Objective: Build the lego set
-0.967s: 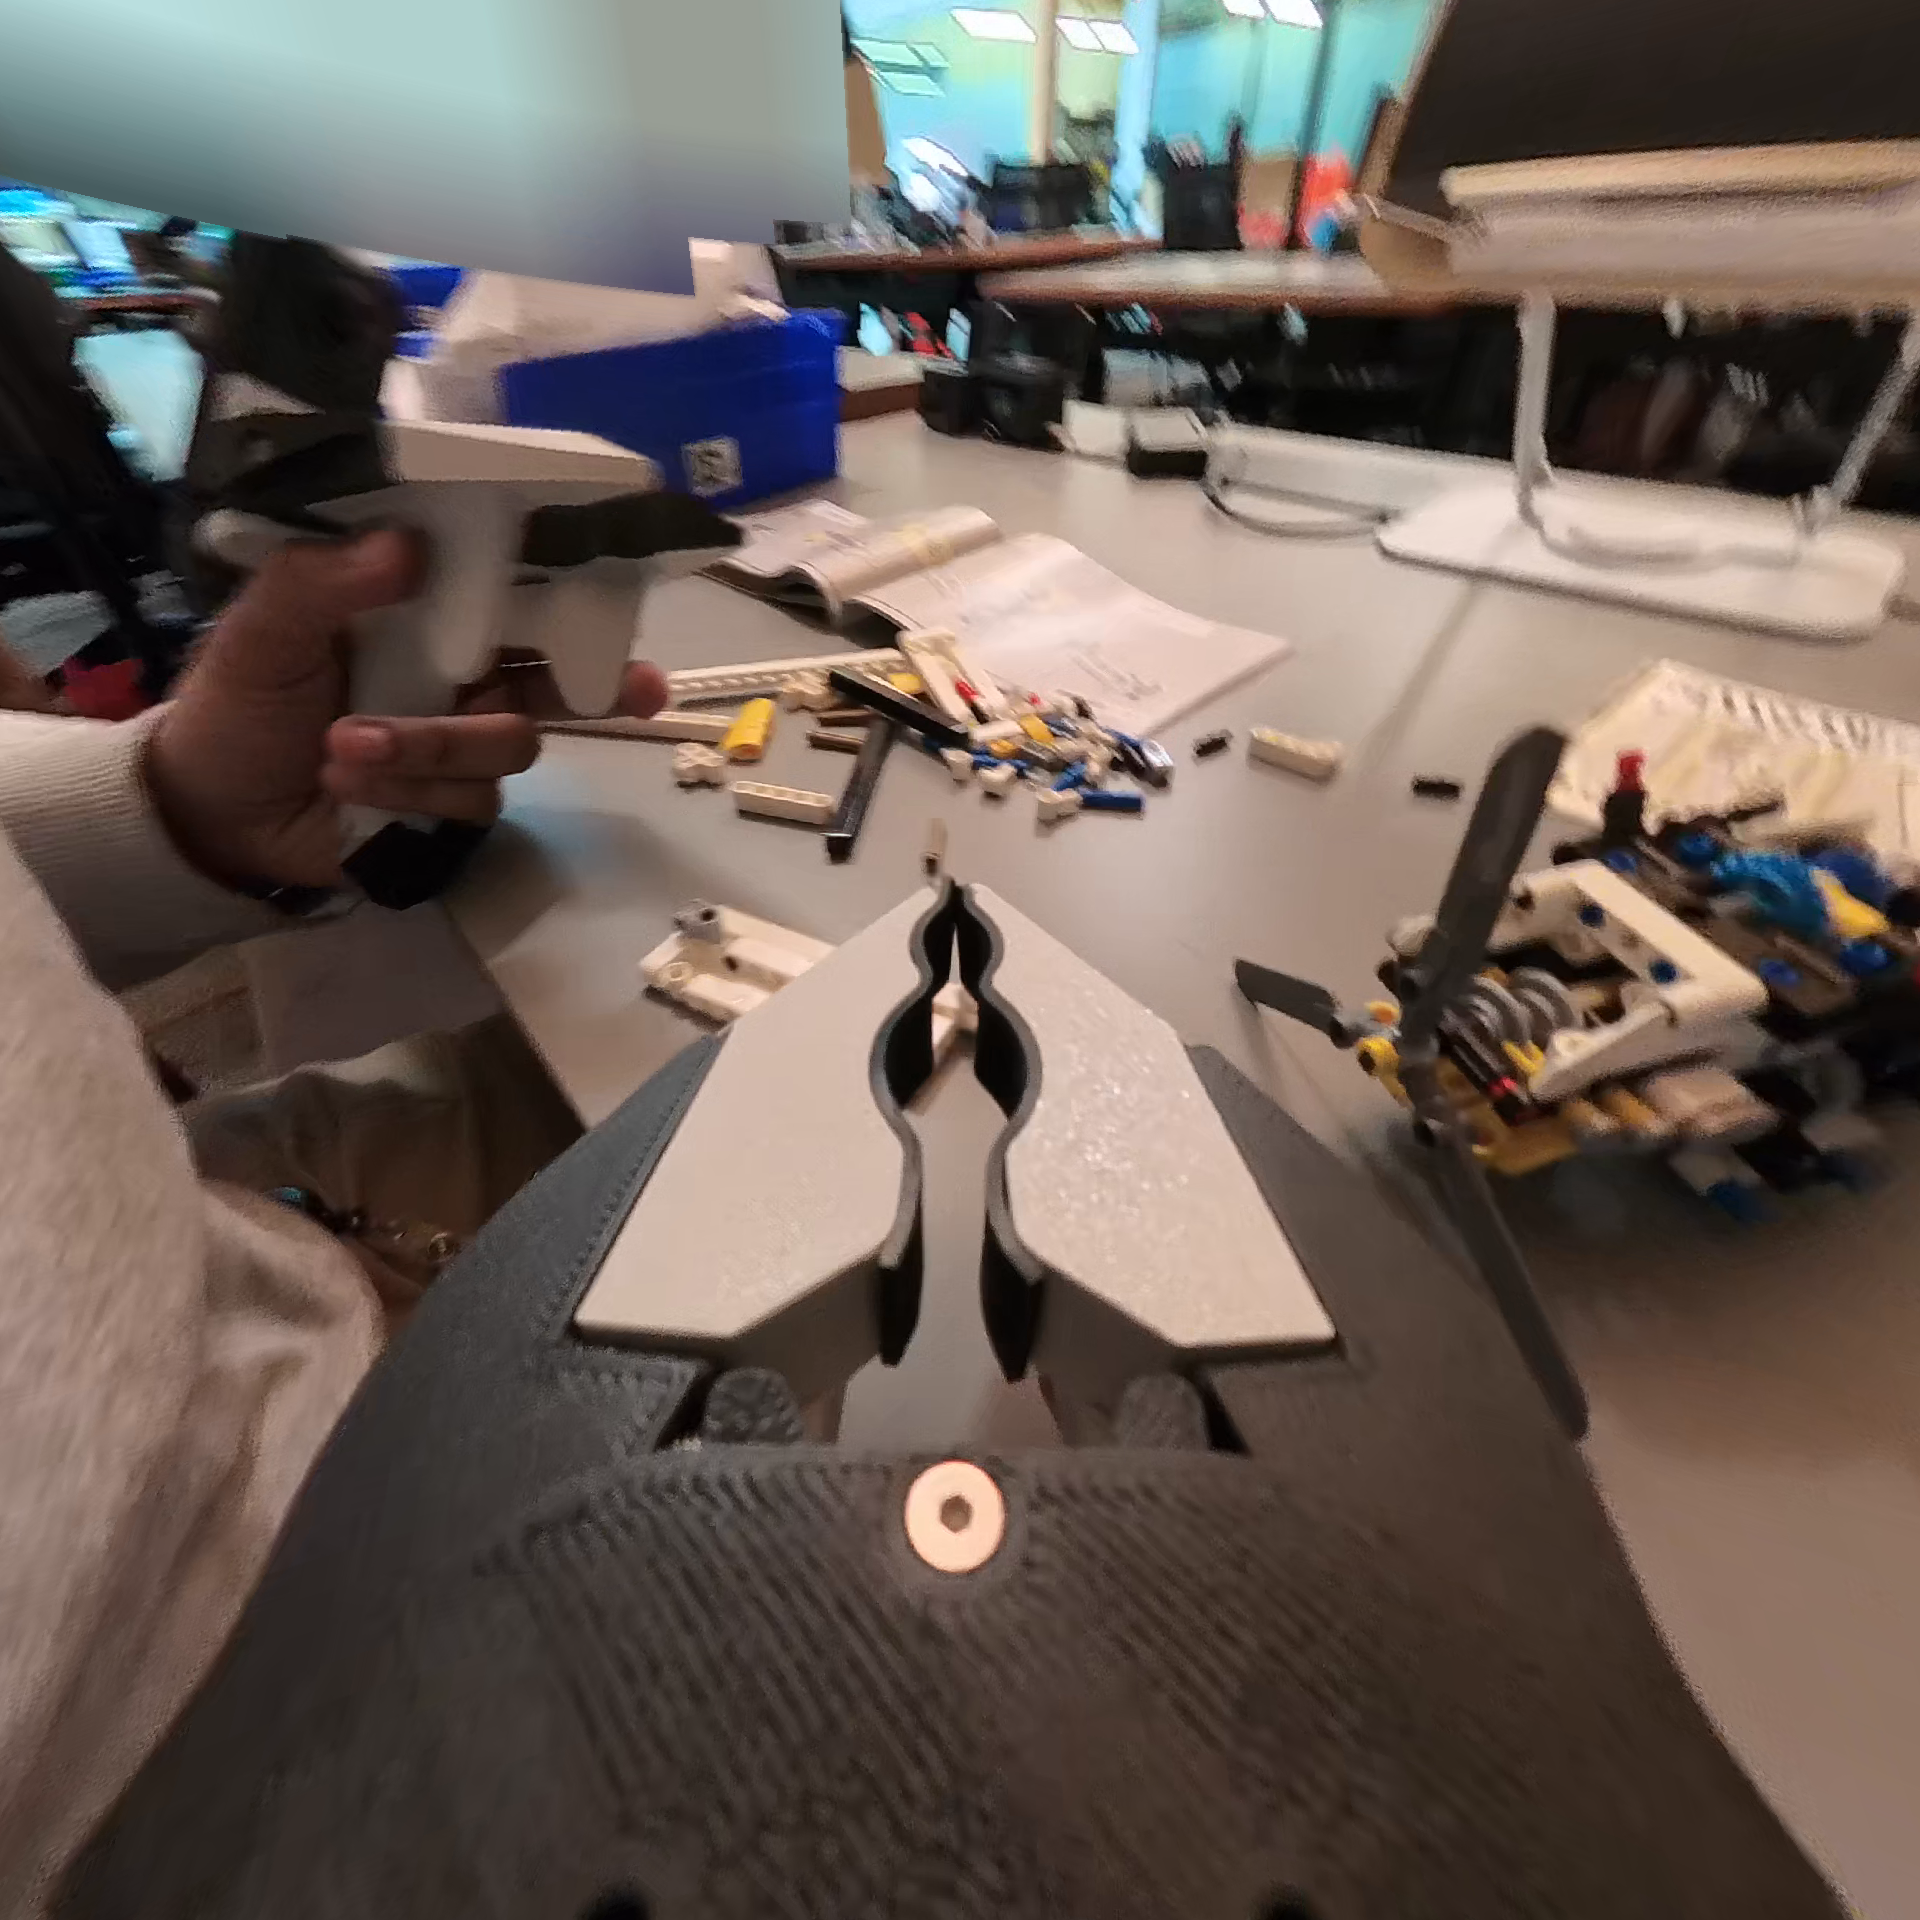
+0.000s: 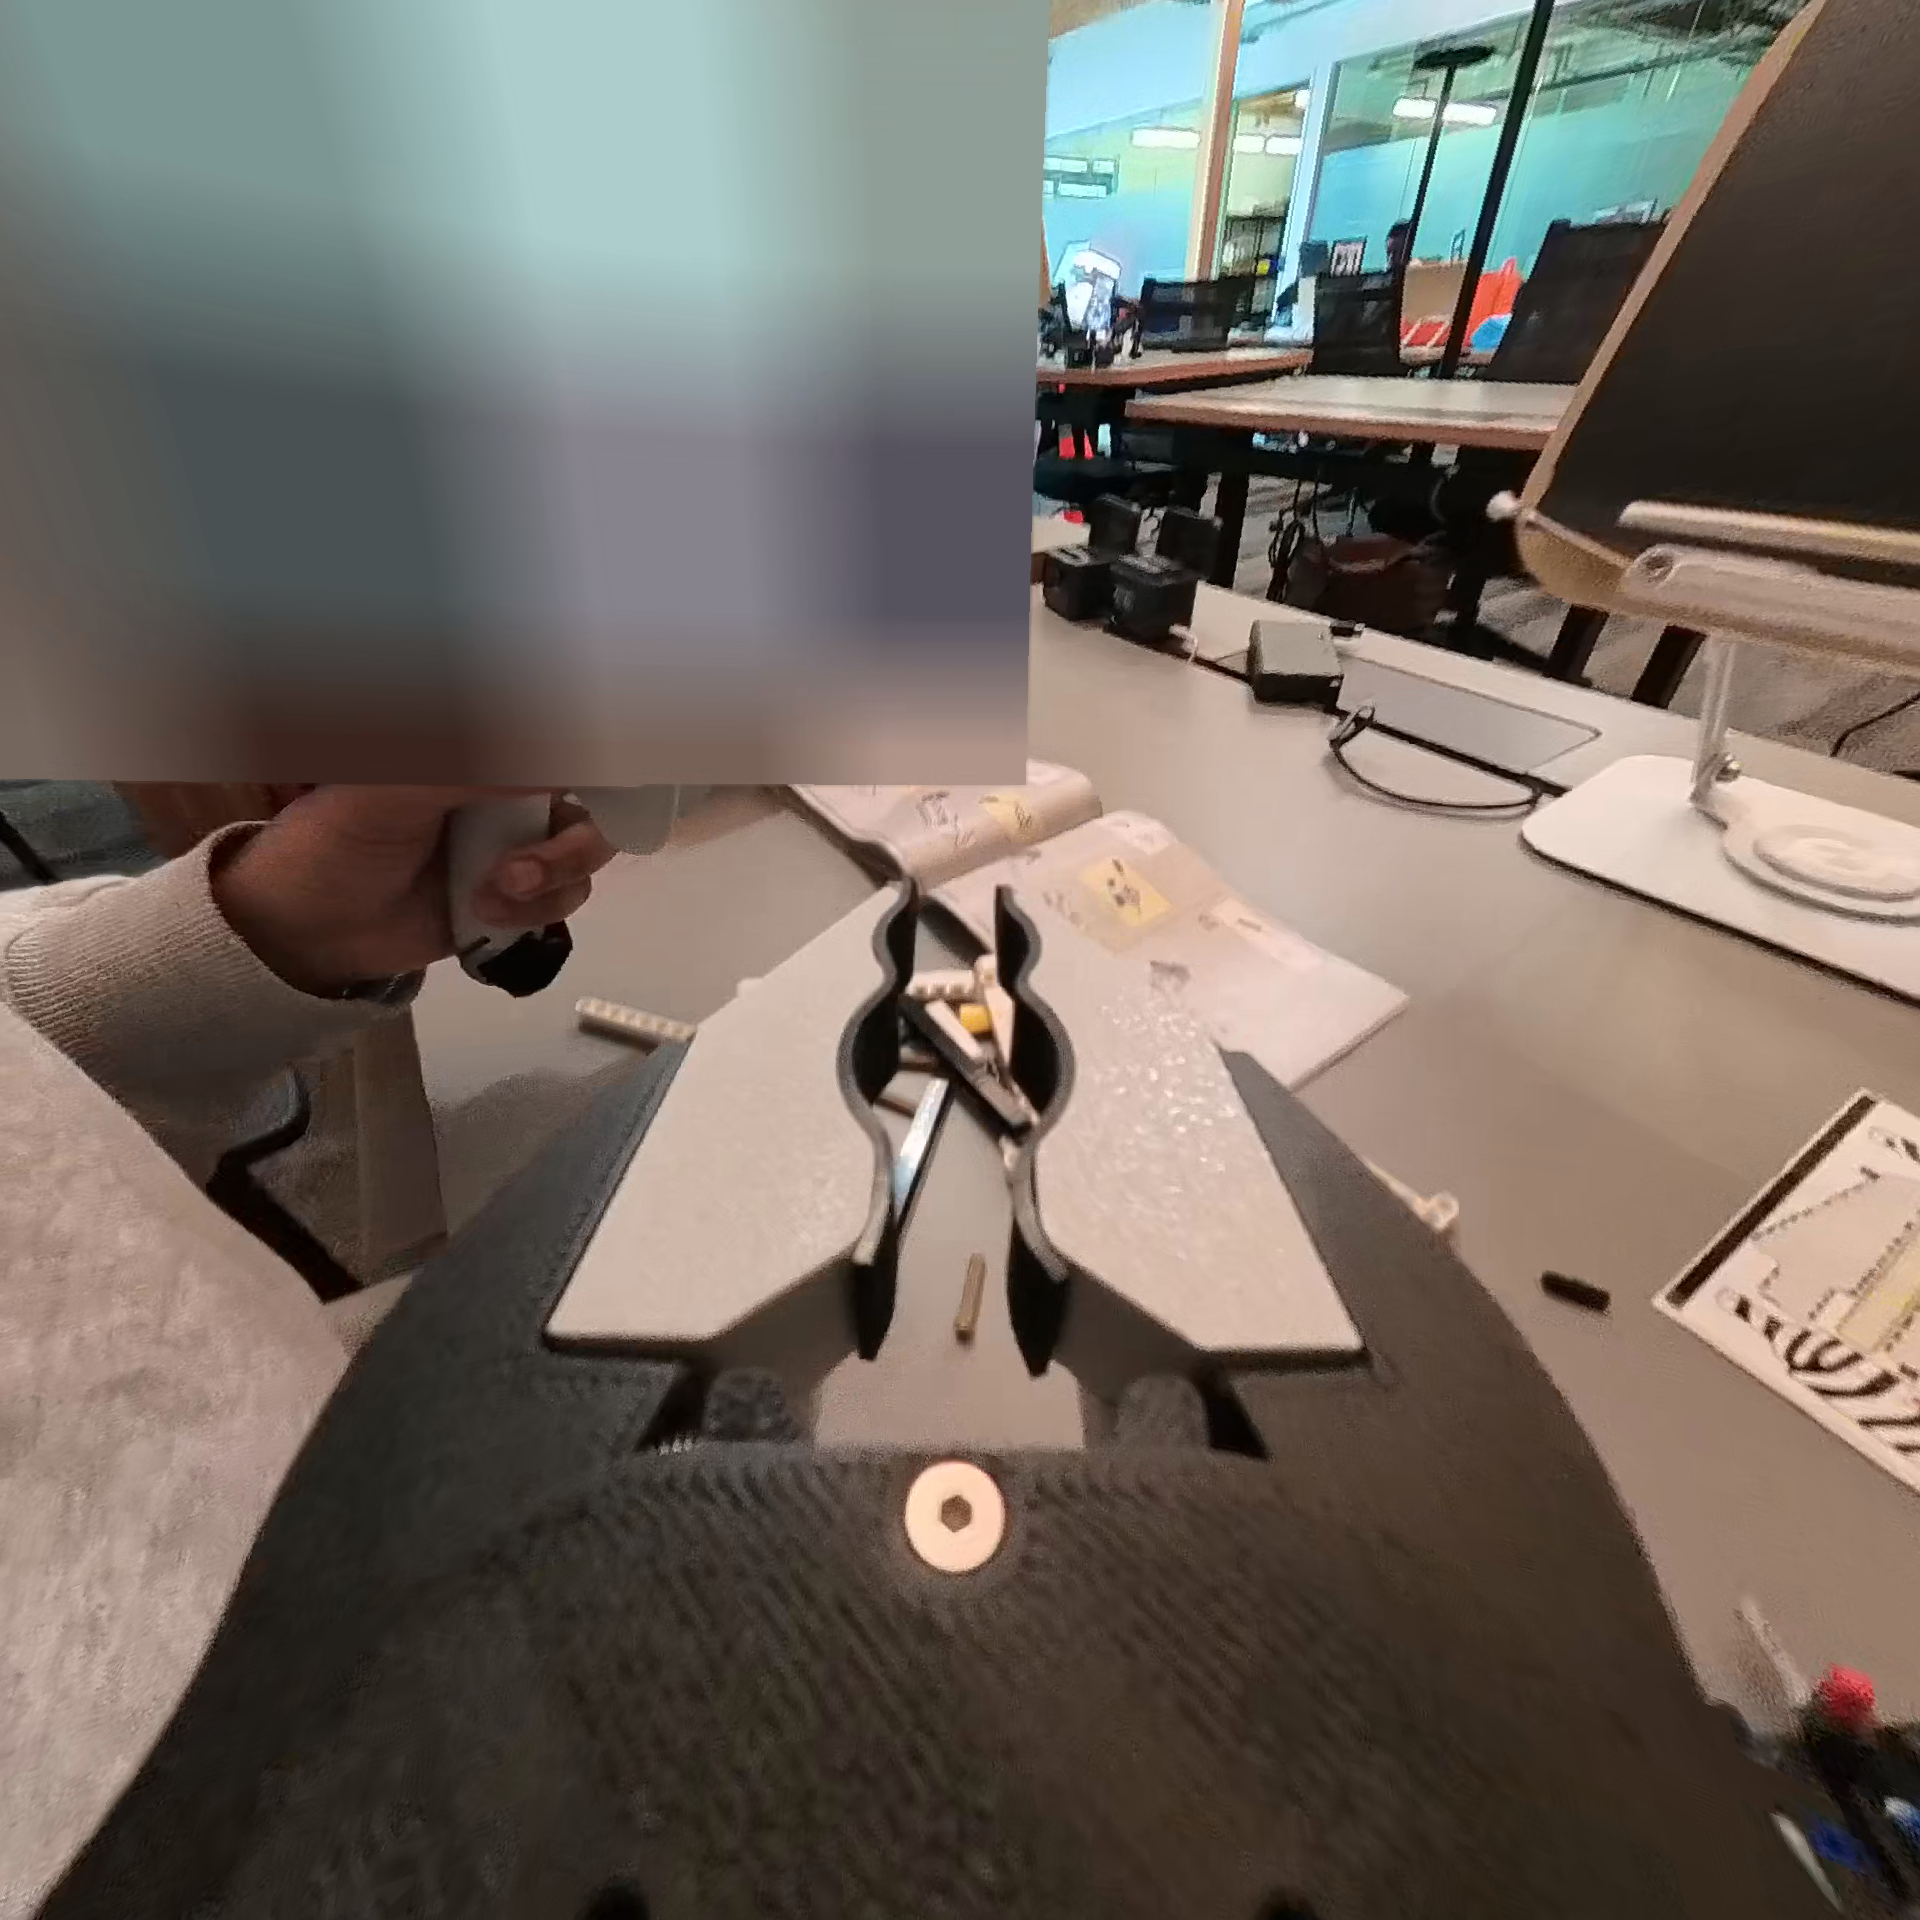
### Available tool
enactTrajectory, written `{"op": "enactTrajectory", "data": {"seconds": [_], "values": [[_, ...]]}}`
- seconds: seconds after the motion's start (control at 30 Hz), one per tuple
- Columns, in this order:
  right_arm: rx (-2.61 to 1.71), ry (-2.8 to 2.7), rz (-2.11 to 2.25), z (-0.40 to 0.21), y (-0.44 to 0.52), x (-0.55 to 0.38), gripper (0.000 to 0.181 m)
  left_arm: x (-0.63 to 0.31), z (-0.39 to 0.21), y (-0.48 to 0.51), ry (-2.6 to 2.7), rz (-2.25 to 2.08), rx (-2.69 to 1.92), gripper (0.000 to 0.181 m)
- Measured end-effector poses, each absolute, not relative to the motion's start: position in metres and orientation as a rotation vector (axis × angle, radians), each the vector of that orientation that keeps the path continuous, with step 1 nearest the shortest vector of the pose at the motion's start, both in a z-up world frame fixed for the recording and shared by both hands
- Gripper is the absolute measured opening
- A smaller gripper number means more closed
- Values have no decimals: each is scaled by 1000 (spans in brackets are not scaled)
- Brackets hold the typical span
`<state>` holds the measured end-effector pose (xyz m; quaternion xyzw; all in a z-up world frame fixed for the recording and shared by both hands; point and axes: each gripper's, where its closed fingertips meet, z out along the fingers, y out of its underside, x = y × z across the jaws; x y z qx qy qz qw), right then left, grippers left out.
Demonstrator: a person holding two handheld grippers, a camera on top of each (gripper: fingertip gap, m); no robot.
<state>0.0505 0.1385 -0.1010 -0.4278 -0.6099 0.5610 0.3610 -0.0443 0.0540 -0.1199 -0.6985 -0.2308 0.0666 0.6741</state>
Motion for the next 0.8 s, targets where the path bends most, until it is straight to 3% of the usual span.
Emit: {"op": "enactTrajectory", "data": {"seconds": [0.03,0.3,0.37,0.8], "values": [[-1117,-1591,1434,-106,137,54,14,-43,-128,47,-546,176,-1574,16],[-1183,-1671,1366,-141,114,77,17,-27,-141,0,-633,172,-1539,13],[-1199,-1702,1352,-148,107,77,19,-19,-153,4,-621,109,-1621,0],[-1225,-1709,1016,-179,136,90,19,9,-188,33,-500,-18,-1800,0]]}}
